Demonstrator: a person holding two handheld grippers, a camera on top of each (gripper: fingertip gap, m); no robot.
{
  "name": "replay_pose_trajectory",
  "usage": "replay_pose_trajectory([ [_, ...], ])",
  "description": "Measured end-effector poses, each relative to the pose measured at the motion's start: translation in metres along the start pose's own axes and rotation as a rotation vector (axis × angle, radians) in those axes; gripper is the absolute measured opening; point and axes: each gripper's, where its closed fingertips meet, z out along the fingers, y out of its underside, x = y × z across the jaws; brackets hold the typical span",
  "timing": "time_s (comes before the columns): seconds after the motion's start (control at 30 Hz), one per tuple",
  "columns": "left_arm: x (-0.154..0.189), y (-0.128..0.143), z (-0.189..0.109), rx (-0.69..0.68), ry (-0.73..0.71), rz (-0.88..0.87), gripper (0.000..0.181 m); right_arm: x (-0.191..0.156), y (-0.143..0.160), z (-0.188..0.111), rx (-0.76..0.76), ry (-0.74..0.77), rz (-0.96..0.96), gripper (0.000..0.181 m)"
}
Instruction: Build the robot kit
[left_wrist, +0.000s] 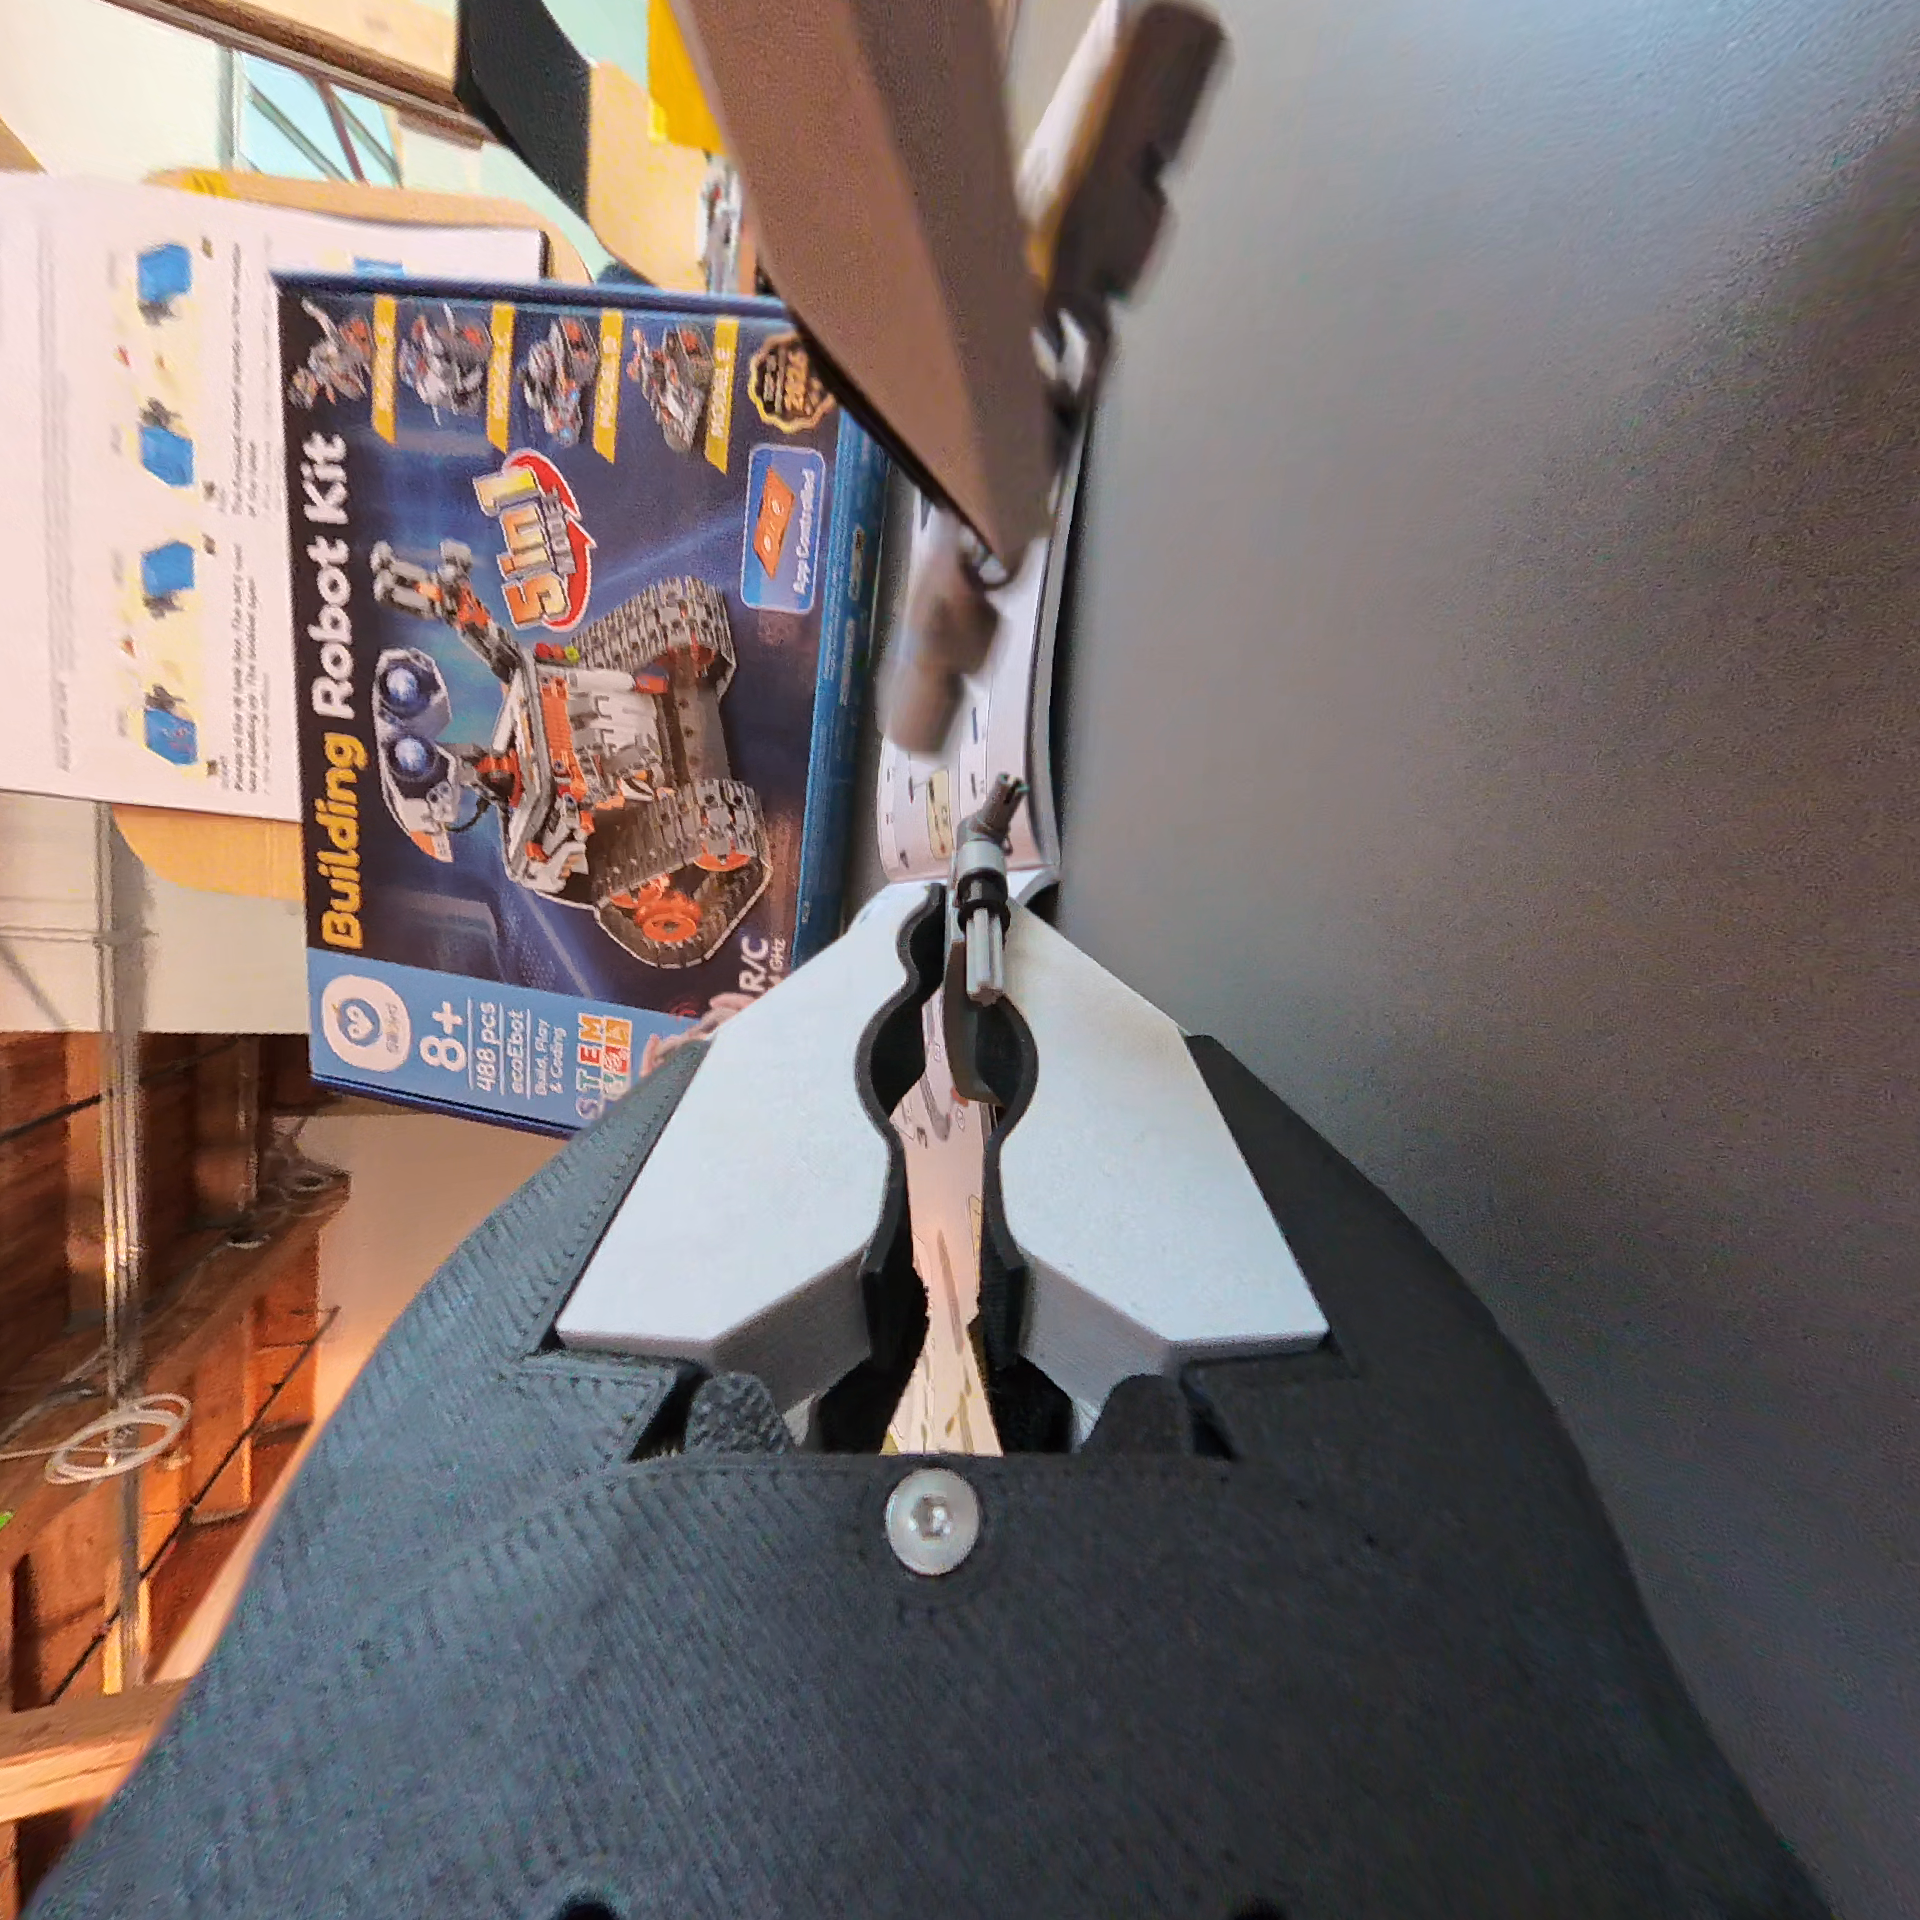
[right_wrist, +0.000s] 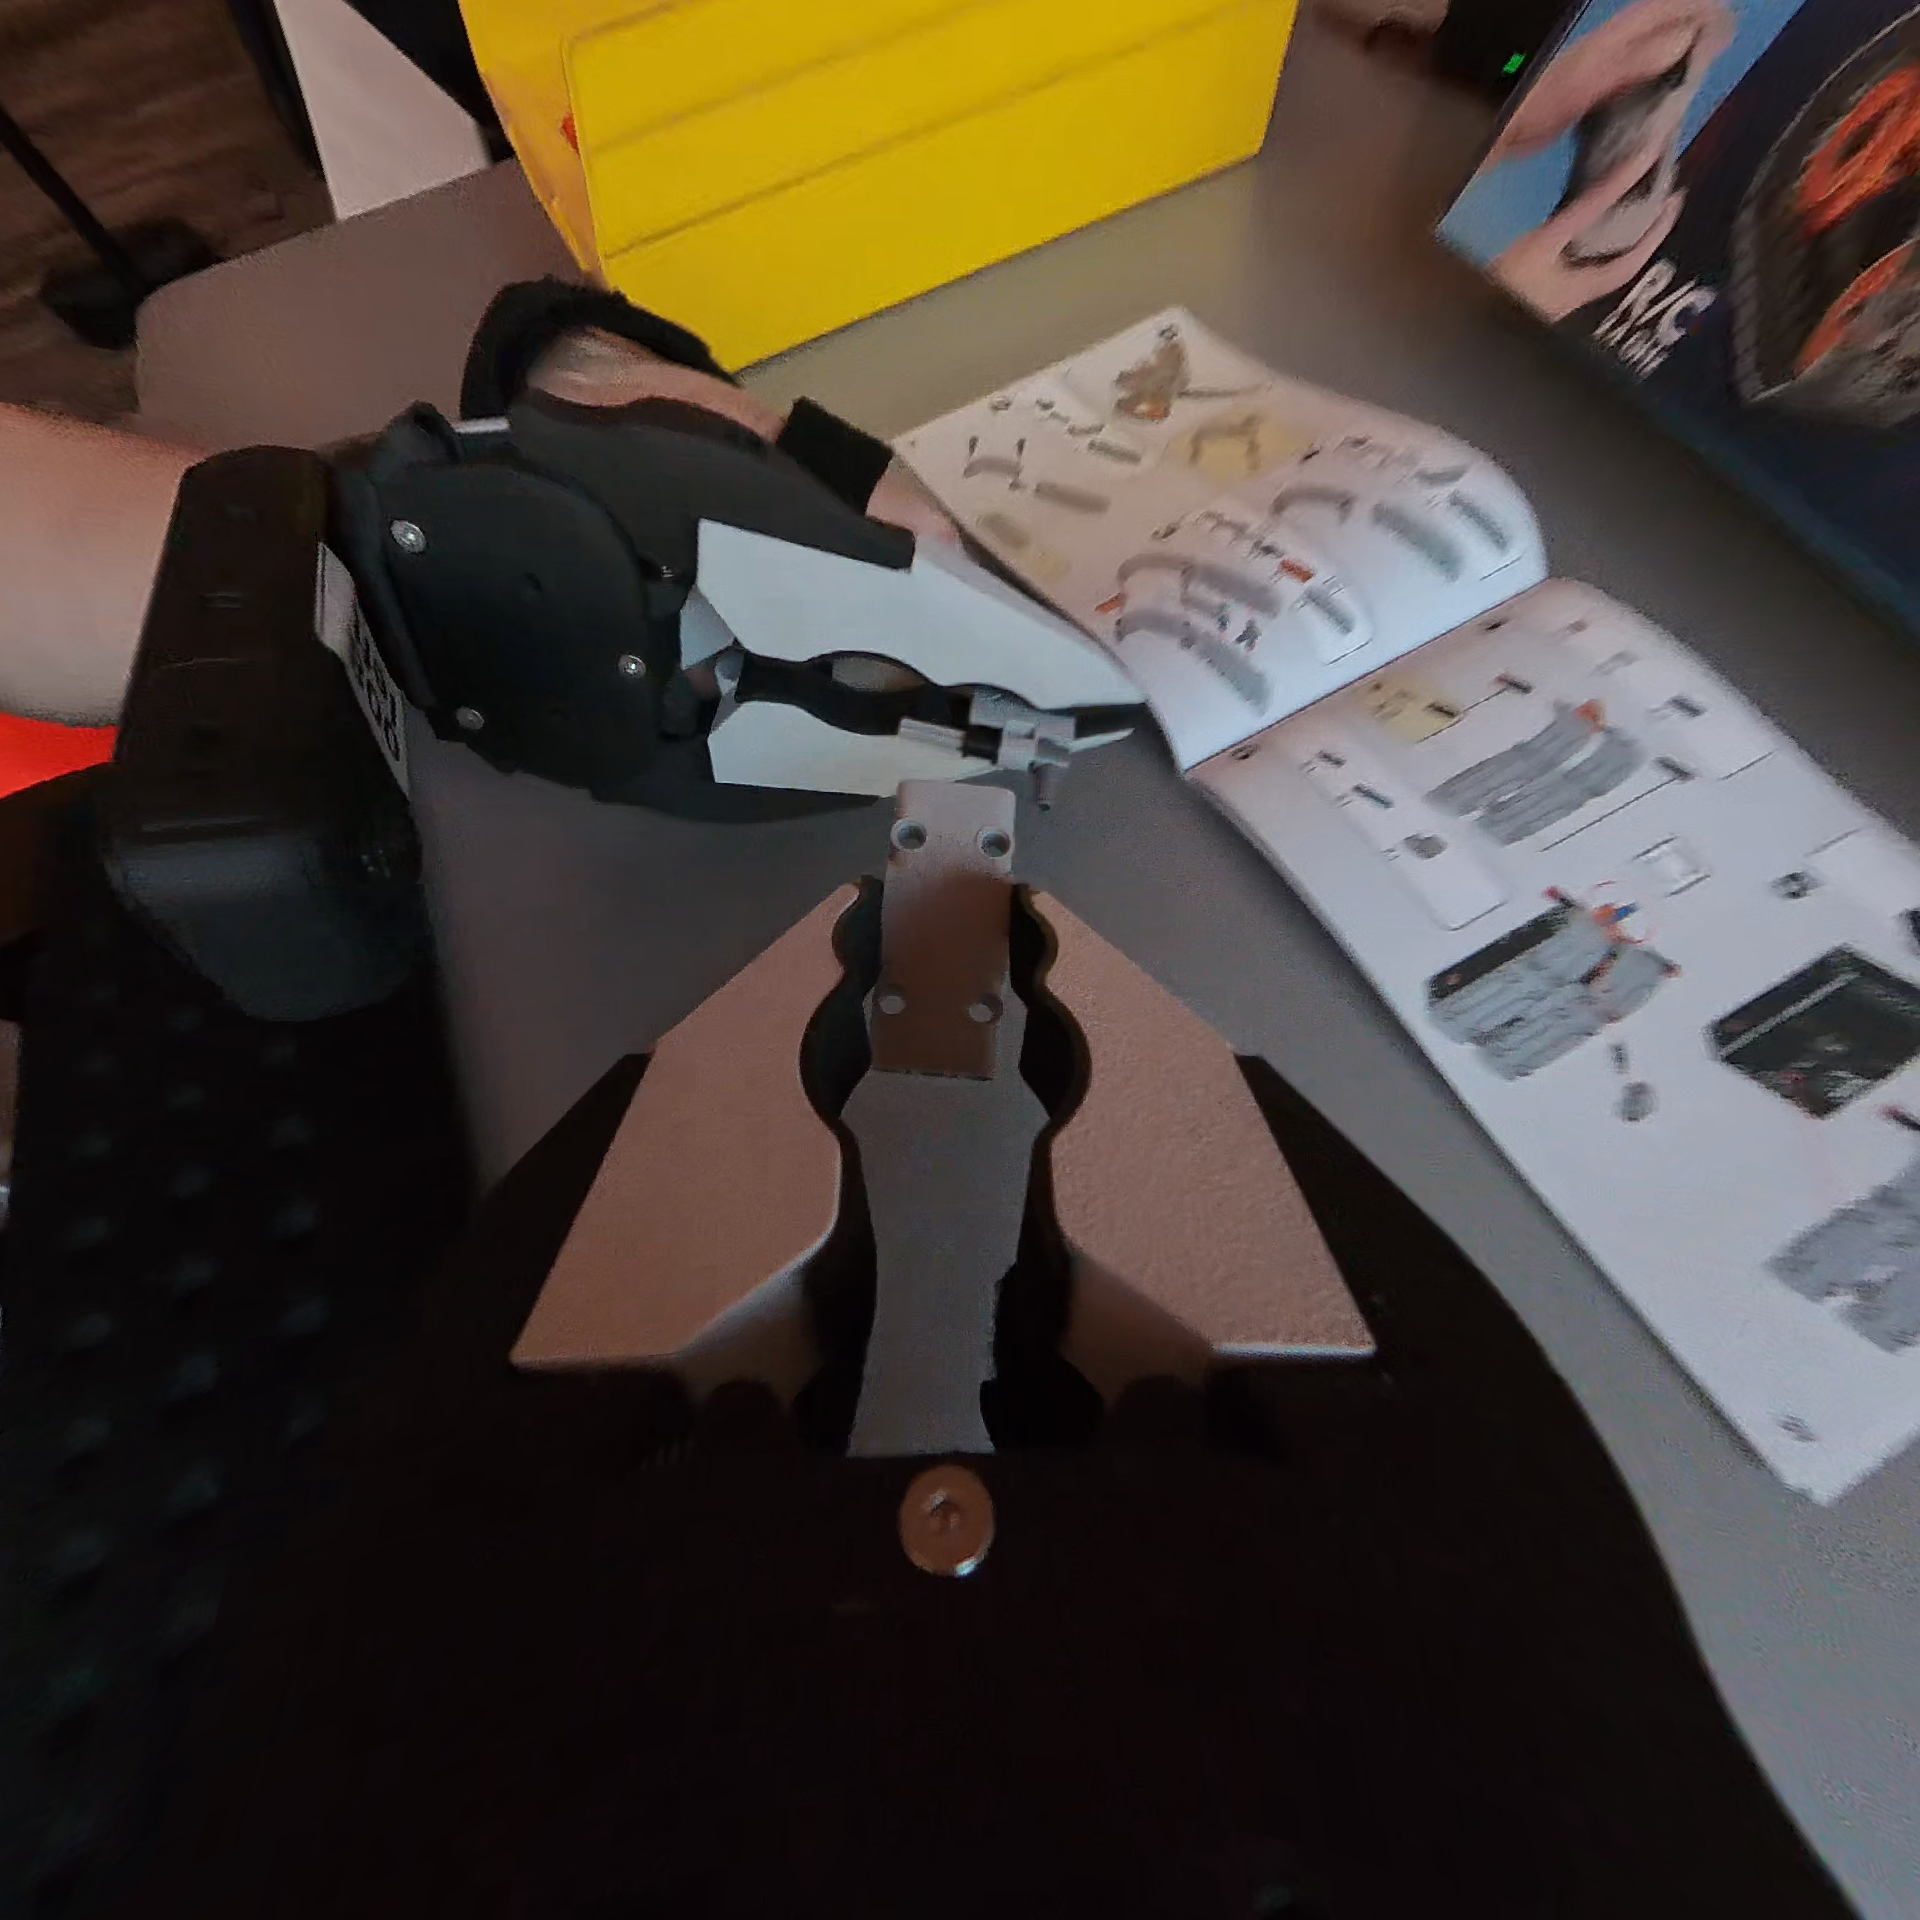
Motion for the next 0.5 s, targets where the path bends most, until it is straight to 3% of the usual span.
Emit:
replay_pose_trajectory([
  [0.13,-0.007,-0.005,-0.002,0.021,-0.073,0.049,0.000,-0.002,0.010,0.014,-0.052,-0.016,0.007,0.023],
  [0.5,-0.008,-0.005,-0.003,0.016,-0.091,0.078,0.000,0.012,0.010,0.012,-0.037,0.054,0.002,0.023],
])
